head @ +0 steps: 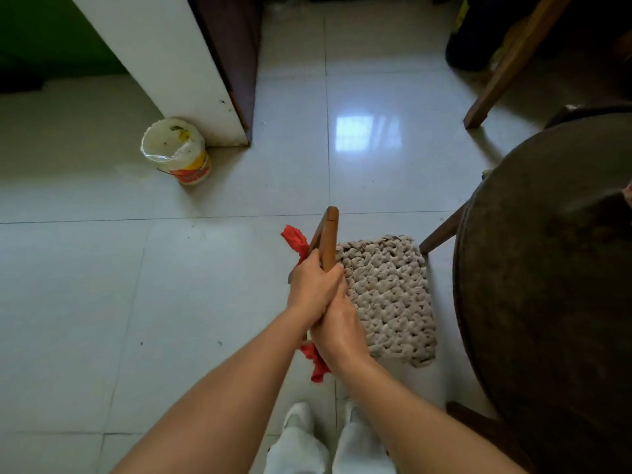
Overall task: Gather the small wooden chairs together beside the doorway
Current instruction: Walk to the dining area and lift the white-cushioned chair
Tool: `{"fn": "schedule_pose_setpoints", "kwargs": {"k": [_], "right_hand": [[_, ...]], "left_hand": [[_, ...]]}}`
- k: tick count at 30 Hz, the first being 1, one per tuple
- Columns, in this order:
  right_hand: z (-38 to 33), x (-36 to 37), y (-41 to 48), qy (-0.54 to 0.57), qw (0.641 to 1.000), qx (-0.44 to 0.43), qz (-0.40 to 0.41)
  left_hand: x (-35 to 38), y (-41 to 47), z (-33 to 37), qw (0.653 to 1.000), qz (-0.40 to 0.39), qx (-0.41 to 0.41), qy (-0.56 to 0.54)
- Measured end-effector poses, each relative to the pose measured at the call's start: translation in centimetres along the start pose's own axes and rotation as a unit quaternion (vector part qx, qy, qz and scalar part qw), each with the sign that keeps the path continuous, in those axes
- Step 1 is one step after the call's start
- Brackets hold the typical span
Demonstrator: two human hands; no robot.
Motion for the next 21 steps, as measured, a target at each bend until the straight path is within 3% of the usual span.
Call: {"fn": "schedule_pose_setpoints", "kwargs": {"k": [7,18,21], "right_hand": [[-10.6,9.0,0.9,-0.019,0.997,-0.036,-0.067],[-24.7,25.1,4.0,0.066,0.991,0.0,-0.12],[-27.4,28.3,4.6,0.037,0.992,-0.008,-0.124]], "left_hand": [[-13.0,3.1,-5.7,0.998,0.049,-0.016,-0.022],[-30.1,11.1,-15.3,0.998,0.028,-0.048,0.004],[-33.5,12.8,-17.6,0.998,0.026,-0.054,0.005]]}}
Point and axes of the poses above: each hand's wrist, its own y-axis towards the middle knuckle, its own x-axis out of the palm, z = x × y, the point moved 6 cm from there along y, towards the middle knuckle, and after that the axes turned 7 degrees about -x, right-handed, at the moved point
